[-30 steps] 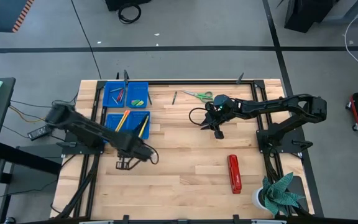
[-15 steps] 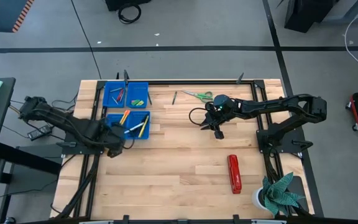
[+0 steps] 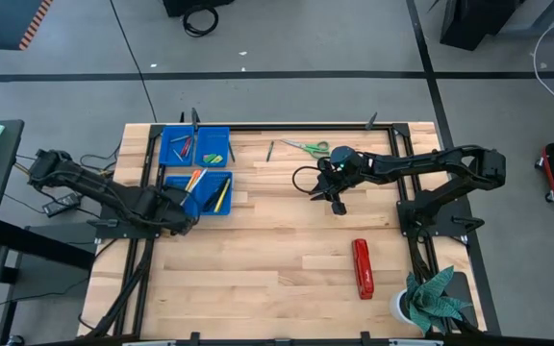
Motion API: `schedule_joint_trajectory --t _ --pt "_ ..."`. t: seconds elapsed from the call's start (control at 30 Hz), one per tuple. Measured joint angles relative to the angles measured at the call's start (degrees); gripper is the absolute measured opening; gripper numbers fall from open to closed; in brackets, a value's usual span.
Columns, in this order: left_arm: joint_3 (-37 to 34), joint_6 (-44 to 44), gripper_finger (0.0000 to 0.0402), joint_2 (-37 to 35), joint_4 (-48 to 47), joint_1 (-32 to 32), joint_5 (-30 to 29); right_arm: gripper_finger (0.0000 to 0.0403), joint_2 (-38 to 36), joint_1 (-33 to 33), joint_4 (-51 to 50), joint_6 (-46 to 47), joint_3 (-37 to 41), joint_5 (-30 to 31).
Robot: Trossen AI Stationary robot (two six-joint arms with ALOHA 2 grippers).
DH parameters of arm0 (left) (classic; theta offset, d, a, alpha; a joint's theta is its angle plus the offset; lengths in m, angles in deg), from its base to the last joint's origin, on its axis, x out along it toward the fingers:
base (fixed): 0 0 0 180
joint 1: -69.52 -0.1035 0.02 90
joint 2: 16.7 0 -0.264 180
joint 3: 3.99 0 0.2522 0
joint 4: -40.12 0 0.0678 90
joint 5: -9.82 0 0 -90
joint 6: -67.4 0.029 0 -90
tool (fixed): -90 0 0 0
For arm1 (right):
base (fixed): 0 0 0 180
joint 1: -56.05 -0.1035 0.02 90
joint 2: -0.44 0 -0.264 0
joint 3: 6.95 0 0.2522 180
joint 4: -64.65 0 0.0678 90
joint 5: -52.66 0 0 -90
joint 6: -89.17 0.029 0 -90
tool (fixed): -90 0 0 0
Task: Sort crayons/erasers/pens/pencils in bins
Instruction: Put the white pencil into the bottom left blue bin
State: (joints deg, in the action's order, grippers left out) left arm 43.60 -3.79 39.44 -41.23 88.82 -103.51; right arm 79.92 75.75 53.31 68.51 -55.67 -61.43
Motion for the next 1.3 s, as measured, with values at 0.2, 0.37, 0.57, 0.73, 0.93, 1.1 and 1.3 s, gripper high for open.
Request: schedule_joint_trajectory --t 0.2,0.37,0.57,0.73,0.93,1.1,1.3 --pt "0.0 1.5 0.0056 0.0 0.1 -2.9 1.0 0.0088 0.0 0.0 0.0 0.0 0.0 0.0" --pt "0.0 2.2 0.0053 0.0 0.1 -3.8 1.5 0.0088 0.0 0.0 0.0 0.0 0.0 0.0" --pt "0.0 1.5 0.0068 0.0 0.1 -3.8 1.2 0.0088 0.0 0.0 0.0 -0.1 0.0 0.0" --pt "0.0 1.4 0.0114 0.1 0.1 -3.8 1.0 0.0088 0.0 0.0 0.0 -0.1 0.0 0.0" --pt "0.0 1.5 0.0149 0.1 1.2 -3.7 1.0 0.0088 0.0 0.0 0.0 -0.1 0.0 0.0" --pt "0.0 2.8 0.0155 0.1 1.6 -3.7 1.3 0.0088 0.0 0.0 0.0 -0.1 0.0 0.0" --pt "0.1 6.4 0.0147 0.1 2.1 -3.7 0.8 0.0088 0.0 0.0 0.1 -0.1 0.0 0.0"
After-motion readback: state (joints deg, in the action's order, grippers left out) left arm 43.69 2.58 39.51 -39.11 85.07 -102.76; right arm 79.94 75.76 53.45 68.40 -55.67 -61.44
